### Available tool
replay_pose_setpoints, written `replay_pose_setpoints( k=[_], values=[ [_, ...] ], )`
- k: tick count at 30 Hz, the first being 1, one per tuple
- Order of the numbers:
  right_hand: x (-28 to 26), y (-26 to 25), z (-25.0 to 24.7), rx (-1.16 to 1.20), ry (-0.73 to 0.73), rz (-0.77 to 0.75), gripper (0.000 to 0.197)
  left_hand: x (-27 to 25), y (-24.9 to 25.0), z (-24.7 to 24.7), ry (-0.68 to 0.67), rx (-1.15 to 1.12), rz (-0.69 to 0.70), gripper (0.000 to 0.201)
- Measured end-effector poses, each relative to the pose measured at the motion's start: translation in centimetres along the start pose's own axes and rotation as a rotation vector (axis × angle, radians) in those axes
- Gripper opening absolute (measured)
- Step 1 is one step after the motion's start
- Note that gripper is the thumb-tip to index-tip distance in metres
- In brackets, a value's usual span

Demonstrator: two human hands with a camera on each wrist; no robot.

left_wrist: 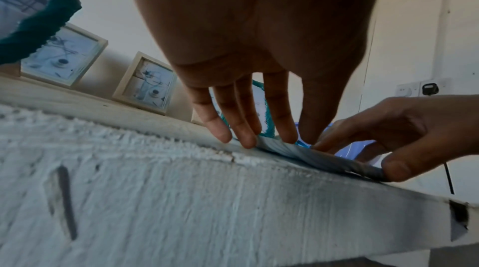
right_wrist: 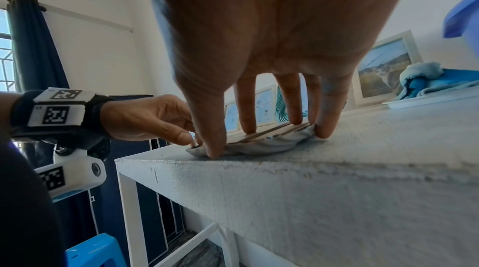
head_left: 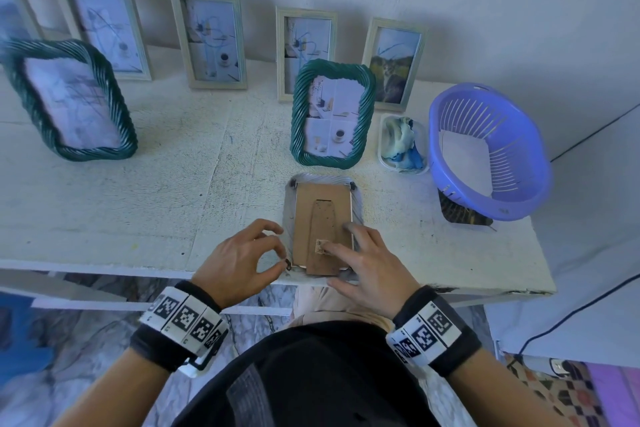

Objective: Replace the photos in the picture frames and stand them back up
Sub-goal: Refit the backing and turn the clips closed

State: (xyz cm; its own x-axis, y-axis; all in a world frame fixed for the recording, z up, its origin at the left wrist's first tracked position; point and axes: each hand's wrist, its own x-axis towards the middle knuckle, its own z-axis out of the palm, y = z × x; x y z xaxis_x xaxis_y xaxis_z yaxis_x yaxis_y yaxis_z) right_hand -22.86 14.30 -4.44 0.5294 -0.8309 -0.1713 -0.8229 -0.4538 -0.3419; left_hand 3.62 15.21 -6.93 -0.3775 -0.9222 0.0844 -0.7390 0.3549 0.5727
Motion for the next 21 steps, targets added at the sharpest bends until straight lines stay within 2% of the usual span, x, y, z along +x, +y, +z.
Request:
replay_pose_setpoints(
  k=[6,11,21],
  values=[
    [-0.01,0.33,0.37,0.012,0.021,-0.013,0.055,-0.68,-0.22,-0.13,-0.035,-0.058,-0.018,0.032],
    [-0.03,0.32,0.37,0.011,0.02,-0.009,0.056,-1.06,-0.6,0.08,-0.123,-0.228,-0.084,0.037],
    [0.02,0.31,0.23,0.022,0.01,-0.006,0.056,-0.96,-0.26,0.2,-0.101,-0.244,-0.099,0.034]
  ],
)
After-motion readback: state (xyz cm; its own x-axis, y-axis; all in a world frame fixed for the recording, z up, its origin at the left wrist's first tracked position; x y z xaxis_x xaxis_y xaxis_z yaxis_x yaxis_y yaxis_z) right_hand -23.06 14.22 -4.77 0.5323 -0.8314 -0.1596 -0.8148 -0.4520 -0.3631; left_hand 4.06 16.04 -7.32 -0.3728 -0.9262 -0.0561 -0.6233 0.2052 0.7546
